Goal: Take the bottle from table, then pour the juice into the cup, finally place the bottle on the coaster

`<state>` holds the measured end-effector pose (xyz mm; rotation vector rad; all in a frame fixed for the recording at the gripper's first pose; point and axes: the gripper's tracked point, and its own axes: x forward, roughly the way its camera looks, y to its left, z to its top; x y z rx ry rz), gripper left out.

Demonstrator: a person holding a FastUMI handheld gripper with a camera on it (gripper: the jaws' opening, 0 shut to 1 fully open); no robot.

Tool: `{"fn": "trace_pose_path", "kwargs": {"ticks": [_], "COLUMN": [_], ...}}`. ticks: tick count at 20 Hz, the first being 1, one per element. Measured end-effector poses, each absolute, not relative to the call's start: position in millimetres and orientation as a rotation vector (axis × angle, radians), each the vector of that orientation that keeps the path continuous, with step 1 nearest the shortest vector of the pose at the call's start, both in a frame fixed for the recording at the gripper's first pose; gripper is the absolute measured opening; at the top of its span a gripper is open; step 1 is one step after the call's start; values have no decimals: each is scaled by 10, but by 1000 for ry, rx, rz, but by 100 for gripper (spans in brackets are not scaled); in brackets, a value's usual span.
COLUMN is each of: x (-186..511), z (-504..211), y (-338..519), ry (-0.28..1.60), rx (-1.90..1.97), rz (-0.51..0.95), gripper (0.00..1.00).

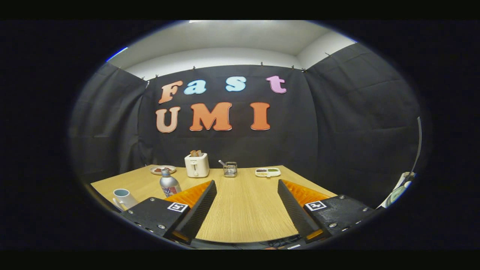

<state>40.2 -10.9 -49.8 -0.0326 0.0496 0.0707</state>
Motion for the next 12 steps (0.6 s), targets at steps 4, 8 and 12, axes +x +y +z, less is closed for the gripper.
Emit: {"fn": "trace_pose_path", "kwargs": {"ticks": [4, 8, 12], "x": [400, 404, 394], "z": [-529, -546, -539], "y": [-97, -69, -24], "ry": [59, 63, 62], "rx": [-56, -86, -119], "rz": [70, 73, 78], "gripper": [97, 97, 97]}}
